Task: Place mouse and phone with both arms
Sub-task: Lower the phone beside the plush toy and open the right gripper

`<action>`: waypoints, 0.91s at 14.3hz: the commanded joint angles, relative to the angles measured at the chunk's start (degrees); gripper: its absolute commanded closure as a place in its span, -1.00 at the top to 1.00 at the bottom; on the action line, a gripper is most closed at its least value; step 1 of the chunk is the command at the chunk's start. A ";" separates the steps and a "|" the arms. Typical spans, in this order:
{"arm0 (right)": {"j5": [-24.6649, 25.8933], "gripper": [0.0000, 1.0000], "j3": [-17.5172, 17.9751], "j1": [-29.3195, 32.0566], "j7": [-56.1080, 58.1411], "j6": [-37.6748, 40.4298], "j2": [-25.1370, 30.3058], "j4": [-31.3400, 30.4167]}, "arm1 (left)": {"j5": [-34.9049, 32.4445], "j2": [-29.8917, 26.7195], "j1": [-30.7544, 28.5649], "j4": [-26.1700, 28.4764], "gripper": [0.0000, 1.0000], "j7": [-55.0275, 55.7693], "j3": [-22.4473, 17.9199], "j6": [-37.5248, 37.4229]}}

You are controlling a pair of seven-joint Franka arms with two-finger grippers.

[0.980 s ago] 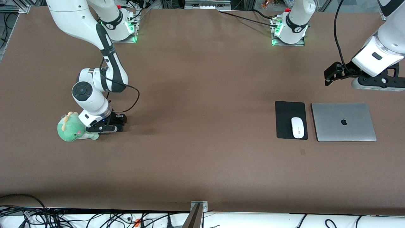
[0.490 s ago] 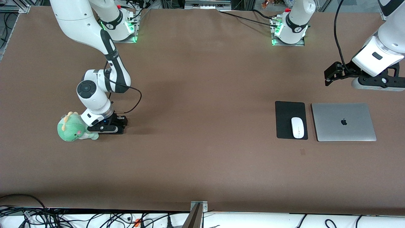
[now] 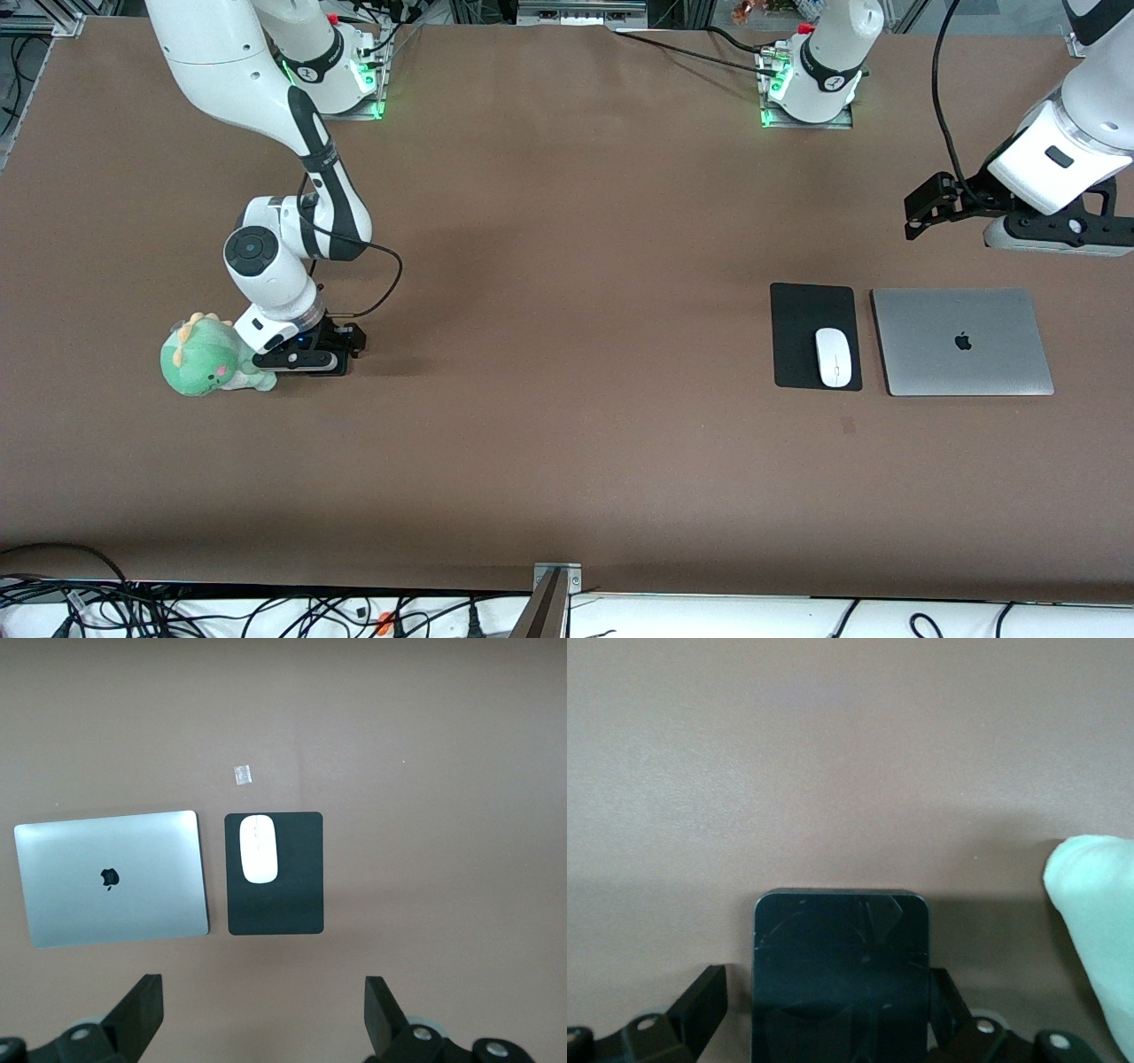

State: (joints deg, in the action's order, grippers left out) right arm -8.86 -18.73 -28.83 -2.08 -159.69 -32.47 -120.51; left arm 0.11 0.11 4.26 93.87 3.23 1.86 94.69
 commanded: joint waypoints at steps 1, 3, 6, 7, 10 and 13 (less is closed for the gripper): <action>-1.60 1.00 0.36 0.09 0.85 7.08 2.05 3.07 | 0.42 0.16 -0.39 -0.62 1.00 -0.07 -0.27 -0.39; -1.60 1.00 0.27 0.18 0.85 12.63 3.10 5.80 | 0.42 0.24 -0.39 -0.62 1.00 0.11 -0.19 -0.30; -1.60 1.00 -0.25 0.18 1.02 20.27 3.64 10.80 | 0.42 0.33 -0.30 -0.62 1.00 0.11 -0.19 -0.30; -1.60 1.00 -0.60 0.27 1.02 23.69 3.90 13.08 | 0.33 0.33 -0.30 -0.62 1.00 0.11 -0.27 -0.30; -1.33 1.00 -1.84 0.27 1.20 32.31 6.00 18.54 | 0.24 0.33 -0.39 -0.62 1.00 0.11 -0.28 -0.30; -1.33 1.00 -4.20 0.27 6.01 39.87 10.30 21.54 | 0.24 0.24 -0.39 -0.62 1.00 0.02 -0.28 -0.39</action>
State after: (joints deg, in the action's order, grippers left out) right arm -9.10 -21.62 -28.78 0.03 -124.80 -25.81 -100.03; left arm 0.11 0.23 4.11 93.89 3.23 1.52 94.69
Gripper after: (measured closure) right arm 0.000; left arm 0.000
